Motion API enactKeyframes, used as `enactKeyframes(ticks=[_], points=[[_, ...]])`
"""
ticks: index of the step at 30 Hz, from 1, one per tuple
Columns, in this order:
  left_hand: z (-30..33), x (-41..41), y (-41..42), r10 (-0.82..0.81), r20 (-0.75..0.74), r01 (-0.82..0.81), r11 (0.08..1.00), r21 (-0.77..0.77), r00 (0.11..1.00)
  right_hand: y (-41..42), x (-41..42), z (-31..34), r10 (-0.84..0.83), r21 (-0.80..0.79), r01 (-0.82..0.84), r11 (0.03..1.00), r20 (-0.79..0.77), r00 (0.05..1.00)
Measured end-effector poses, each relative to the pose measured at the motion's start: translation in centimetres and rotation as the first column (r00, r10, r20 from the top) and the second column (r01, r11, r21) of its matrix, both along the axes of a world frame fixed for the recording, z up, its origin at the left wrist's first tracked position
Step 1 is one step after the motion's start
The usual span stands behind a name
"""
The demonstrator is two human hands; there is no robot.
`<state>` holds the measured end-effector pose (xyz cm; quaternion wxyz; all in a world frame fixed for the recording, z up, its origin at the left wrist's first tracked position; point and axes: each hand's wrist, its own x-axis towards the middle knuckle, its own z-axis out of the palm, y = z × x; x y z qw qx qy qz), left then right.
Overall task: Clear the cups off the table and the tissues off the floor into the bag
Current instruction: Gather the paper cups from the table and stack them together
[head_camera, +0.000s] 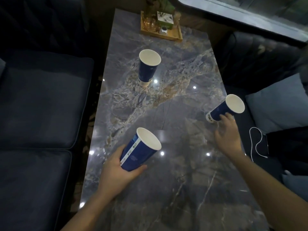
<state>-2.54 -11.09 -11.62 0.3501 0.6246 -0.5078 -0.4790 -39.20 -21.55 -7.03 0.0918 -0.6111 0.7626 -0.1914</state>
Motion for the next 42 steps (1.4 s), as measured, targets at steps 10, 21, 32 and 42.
enactKeyframes(ticks=[10, 21, 32, 42], points=[[-0.3, -0.3, -1.1, -0.028, 0.057, 0.028, 1.0, -0.002, 0.998, -5.2, -3.8, 0.5, -0.008, 0.121, 0.045, 0.992, -0.291, 0.957], [-0.5, 0.1, 0.5, -0.044, 0.048, 0.044, 0.999, 0.005, 0.998, -2.9, -3.4, 1.1, 0.059, 0.019, -0.056, 0.998, -0.236, 0.97], [0.8, 0.5, 3.6, -0.054, 0.046, 0.052, 0.998, 0.041, 0.997, 2.6, 1.4, 5.7, 0.159, -0.2, -0.179, 0.963, -0.112, 0.981], [2.0, 0.6, 6.1, -0.013, 0.07, 0.007, 0.997, 0.082, 0.997, 7.7, 4.8, 8.7, 0.148, -0.331, -0.127, 0.935, 0.037, 0.988]])
